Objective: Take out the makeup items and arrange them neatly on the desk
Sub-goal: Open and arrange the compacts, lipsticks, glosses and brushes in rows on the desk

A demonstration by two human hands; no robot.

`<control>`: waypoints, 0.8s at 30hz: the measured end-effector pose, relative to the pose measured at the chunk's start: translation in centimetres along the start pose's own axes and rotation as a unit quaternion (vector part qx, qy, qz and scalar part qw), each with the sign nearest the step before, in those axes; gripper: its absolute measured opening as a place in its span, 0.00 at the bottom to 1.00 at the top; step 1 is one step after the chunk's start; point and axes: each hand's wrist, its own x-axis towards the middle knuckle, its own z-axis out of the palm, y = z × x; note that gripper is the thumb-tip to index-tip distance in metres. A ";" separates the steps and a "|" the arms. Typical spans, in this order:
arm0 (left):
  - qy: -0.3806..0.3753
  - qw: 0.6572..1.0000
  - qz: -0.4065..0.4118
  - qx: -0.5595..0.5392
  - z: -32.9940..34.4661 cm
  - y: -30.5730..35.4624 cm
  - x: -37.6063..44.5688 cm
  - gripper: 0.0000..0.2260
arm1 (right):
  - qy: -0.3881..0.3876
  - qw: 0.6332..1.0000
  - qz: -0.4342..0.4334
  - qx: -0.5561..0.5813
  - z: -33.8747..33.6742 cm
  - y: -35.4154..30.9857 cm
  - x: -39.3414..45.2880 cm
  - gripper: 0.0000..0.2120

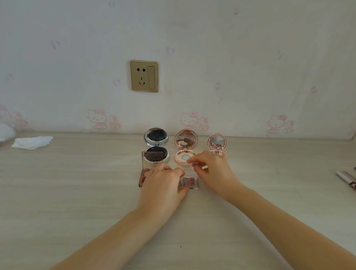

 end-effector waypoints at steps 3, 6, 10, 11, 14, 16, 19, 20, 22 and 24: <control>-0.011 1.000 -0.009 -0.008 0.2 -0.3 0.4 0.16 | -0.006 1.000 0.009 -0.011 0.1 0.2 0.6 0.11; -0.013 1.000 0.006 0.001 0.1 -0.6 0.6 0.15 | -0.010 1.000 0.019 -0.009 0.3 0.2 0.9 0.11; -0.026 0.999 0.019 0.005 0.0 -0.8 0.8 0.15 | -0.002 1.000 0.022 -0.009 0.5 0.2 0.9 0.11; -0.027 0.999 0.019 0.005 -0.1 -0.8 0.8 0.15 | 0.000 1.000 0.020 -0.010 0.5 0.2 0.9 0.10; -0.019 1.000 0.022 0.003 -0.1 -0.8 0.7 0.14 | 0.006 1.000 0.012 -0.011 0.6 0.3 0.9 0.11; -0.012 1.000 0.020 0.004 -0.1 -0.8 0.7 0.13 | 0.002 1.000 0.010 -0.013 0.5 0.2 0.9 0.12; -0.003 1.000 0.021 0.011 -0.2 -0.8 0.5 0.13 | -0.020 1.000 0.013 -0.021 0.1 0.0 0.6 0.15; 0.002 1.000 0.026 0.014 -0.4 -0.7 0.4 0.12 | -0.025 0.999 0.015 -0.026 -0.1 0.0 0.4 0.16; 0.003 0.999 0.044 0.032 -0.6 -0.5 0.2 0.12 | -0.033 0.999 0.018 -0.037 -0.7 0.1 -0.1 0.17; 0.005 0.997 0.061 0.047 -1.0 0.0 0.0 0.11 | -0.037 0.998 0.019 -0.054 -1.5 0.3 -0.8 0.17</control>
